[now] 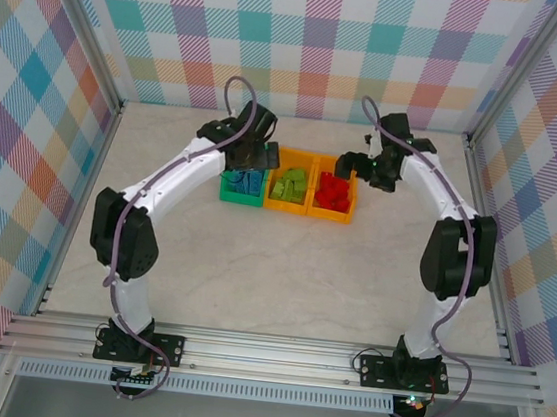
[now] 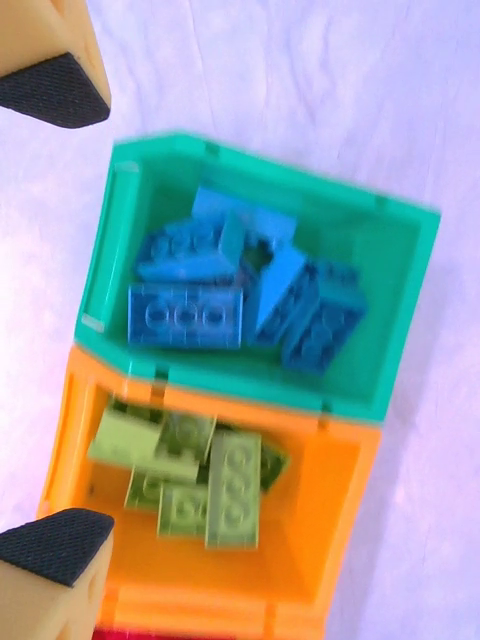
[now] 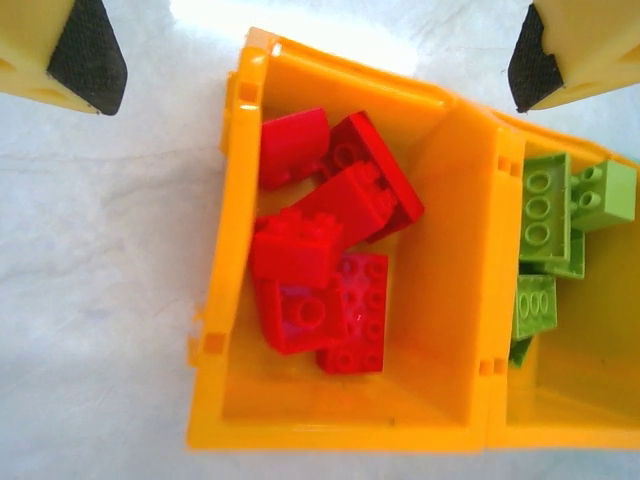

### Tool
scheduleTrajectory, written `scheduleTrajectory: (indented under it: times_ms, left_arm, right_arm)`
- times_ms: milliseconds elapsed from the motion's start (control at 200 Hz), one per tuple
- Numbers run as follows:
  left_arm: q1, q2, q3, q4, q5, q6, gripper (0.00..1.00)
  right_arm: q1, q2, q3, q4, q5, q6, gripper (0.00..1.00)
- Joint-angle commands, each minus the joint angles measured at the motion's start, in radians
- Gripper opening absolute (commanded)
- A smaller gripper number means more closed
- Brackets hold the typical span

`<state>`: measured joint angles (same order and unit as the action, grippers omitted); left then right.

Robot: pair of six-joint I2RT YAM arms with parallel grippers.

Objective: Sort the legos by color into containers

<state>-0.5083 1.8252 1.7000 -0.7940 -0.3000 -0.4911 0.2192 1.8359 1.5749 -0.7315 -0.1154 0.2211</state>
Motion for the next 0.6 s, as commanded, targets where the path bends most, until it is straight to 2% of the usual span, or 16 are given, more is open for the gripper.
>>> scheduleTrajectory:
  times_ms: [0,90,220,320,425,550,595]
  left_arm:
    - [0.040,-0.133,-0.160,0.052,-0.154,0.039,1.00]
    - [0.085,-0.239,-0.325,0.150,-0.222,0.097,1.00]
    - [0.173,-0.360,-0.574,0.341,-0.242,0.206,1.00]
    - [0.216,-0.439,-0.769,0.597,-0.239,0.301,1.00]
    - [0.262,-0.499,-0.919,0.729,-0.212,0.288,1.00]
    - [0.281,-0.549,-1.056,0.859,-0.212,0.312,1.00]
    - [0.296,-0.570,-1.073,0.866,-0.184,0.320,1.00]
  right_arm:
    - [-0.011,-0.194,-0.198,0.211,0.156,-0.064,1.00]
    - [-0.052,-0.322,-0.447,0.443,0.268,-0.158,1.00]
    - [-0.154,-0.419,-0.749,0.806,0.242,-0.164,1.00]
    - [-0.181,-0.402,-0.872,1.023,0.228,-0.193,1.00]
    - [-0.185,-0.372,-0.902,1.039,0.234,-0.193,1.00]
    - [-0.184,-0.381,-1.120,1.398,0.271,-0.176,1.00]
    - [-0.186,-0.369,-1.139,1.450,0.271,-0.172,1.00]
